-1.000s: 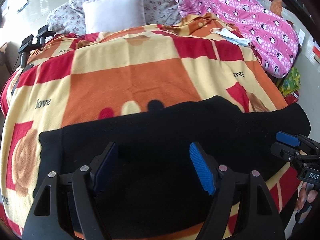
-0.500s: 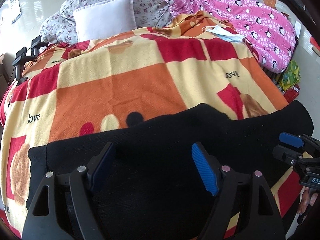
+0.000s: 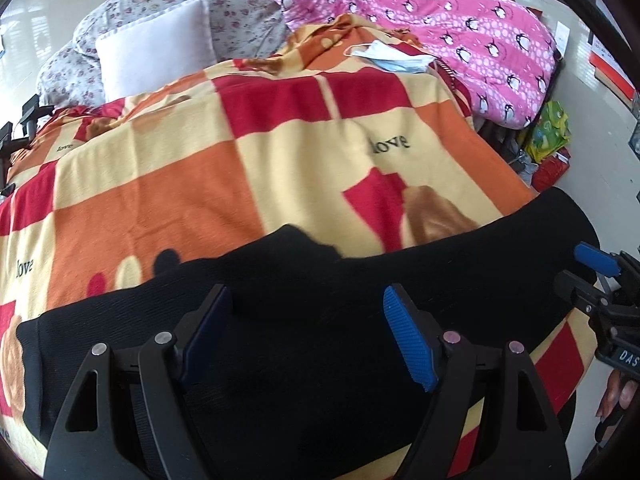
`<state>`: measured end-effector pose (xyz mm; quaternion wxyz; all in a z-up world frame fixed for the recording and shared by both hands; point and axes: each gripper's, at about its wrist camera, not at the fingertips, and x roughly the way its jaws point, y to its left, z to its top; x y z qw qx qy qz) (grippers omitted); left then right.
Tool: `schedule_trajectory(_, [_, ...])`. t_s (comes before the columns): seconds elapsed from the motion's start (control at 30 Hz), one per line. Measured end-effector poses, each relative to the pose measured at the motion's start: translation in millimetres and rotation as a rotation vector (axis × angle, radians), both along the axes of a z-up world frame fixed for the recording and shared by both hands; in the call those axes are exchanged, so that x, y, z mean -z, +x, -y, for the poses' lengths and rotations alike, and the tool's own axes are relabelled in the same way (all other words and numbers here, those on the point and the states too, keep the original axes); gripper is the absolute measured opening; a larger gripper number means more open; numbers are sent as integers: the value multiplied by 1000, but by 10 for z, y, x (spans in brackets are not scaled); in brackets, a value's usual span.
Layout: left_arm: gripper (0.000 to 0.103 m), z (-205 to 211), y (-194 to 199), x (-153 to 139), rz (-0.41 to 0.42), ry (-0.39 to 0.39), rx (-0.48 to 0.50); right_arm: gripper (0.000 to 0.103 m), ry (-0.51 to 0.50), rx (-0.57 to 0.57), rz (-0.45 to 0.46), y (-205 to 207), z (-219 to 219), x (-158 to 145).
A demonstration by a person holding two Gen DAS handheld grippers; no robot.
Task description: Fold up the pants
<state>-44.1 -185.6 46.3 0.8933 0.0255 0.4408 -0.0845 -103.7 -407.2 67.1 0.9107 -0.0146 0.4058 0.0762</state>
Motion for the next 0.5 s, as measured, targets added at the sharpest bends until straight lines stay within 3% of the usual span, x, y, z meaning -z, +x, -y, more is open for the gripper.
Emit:
schedule_trajectory(0.3, [78, 417, 89, -79, 2, 10, 62, 73, -159, 70, 13, -47, 273, -23])
schedule_trajectory(0.5, [78, 578, 78, -66, -2, 21, 88, 73, -180, 112, 24, -112, 469, -43])
